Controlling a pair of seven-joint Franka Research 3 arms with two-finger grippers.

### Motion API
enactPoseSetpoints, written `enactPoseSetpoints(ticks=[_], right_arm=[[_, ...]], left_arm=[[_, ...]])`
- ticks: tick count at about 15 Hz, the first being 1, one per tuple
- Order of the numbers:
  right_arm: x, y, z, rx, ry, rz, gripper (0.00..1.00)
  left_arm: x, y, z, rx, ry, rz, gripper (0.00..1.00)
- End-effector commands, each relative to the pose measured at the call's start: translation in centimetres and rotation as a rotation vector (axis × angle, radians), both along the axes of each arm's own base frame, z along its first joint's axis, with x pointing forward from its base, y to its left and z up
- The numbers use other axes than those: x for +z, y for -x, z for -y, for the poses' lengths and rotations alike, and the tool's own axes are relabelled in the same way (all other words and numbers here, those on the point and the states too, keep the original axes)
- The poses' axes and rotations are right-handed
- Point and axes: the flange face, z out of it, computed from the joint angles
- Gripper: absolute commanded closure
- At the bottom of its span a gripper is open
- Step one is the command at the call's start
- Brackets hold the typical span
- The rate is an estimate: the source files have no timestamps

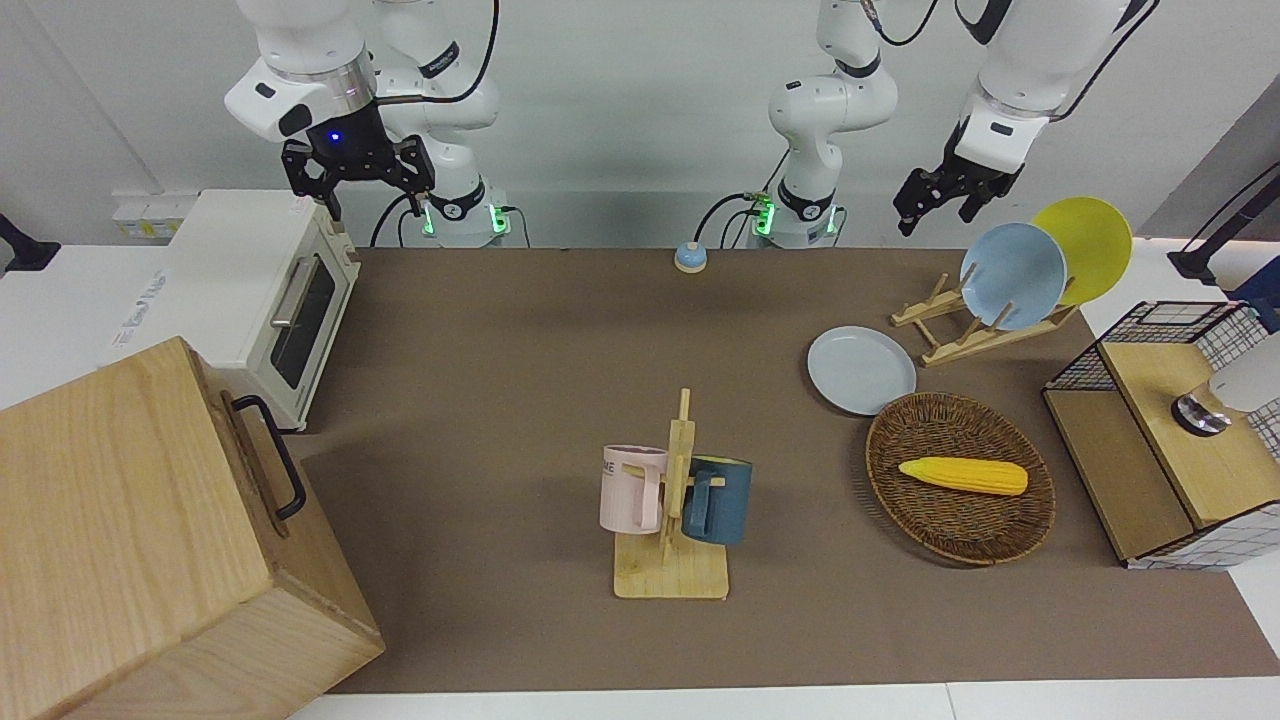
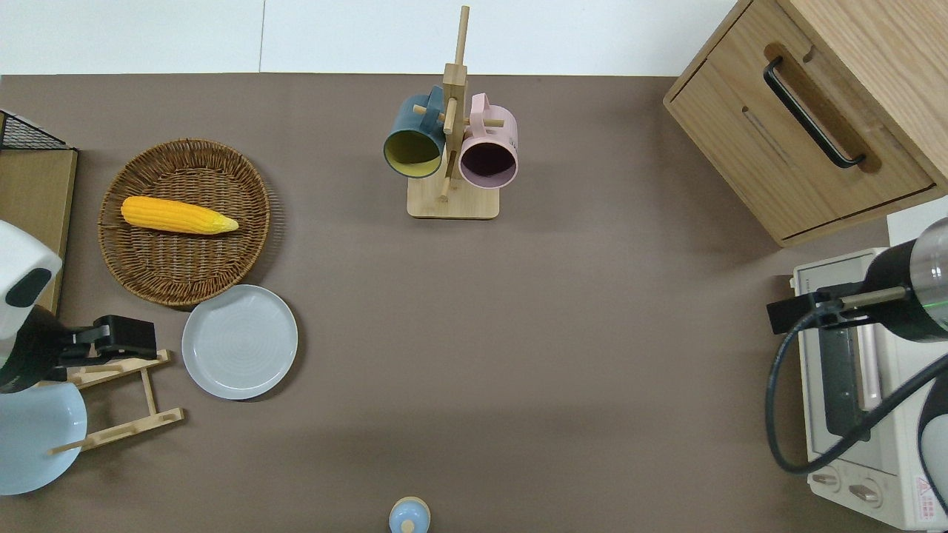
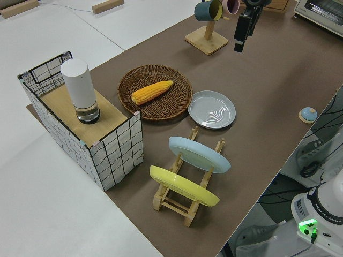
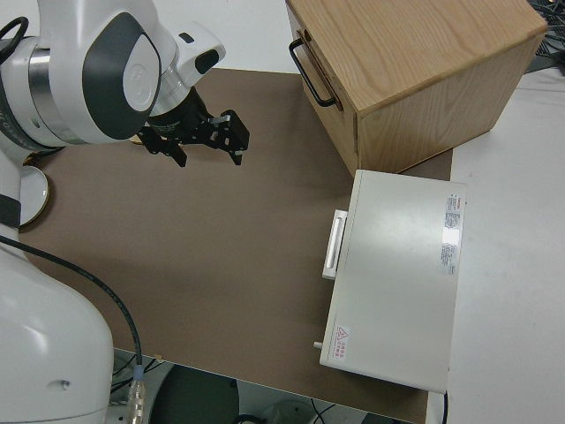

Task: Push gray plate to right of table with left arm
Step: 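Move the left gripper against the gray plate's edge nearest the arm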

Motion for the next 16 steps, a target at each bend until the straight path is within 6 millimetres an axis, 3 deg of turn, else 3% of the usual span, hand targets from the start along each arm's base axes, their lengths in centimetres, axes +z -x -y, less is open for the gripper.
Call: enactPoseSetpoints(ticks=[1, 4, 7, 12, 16], right_arm=[[0.2, 0.5, 0.1, 0.004, 0.001, -0.006, 0.005], [0.2, 0.5, 0.1, 0.004, 0.003, -0.006, 0.005], [0.2, 0.5, 0.1, 0.004, 0.003, -0.006, 0.005], [0.2, 0.5, 0.1, 0.004, 0.003, -0.006, 0.005], [0.2, 0.5, 0.1, 0.004, 0.003, -0.006, 0.005]], left_arm=[[-5.6, 0.6, -1.3, -0.012, -0.011, -0.005, 0.01], [-7.7, 0.1, -1.9, -0.003, -0.008, -0.003, 0.01], [-12.0, 0.4, -3.2, 0.021, -0.002, 0.001, 0.01], [-15.0, 0.0, -5.5, 0.016, 0.012, 0.015, 0.01], [-18.7, 0.2, -5.7, 0.011, 0.014, 0.036, 0.01]])
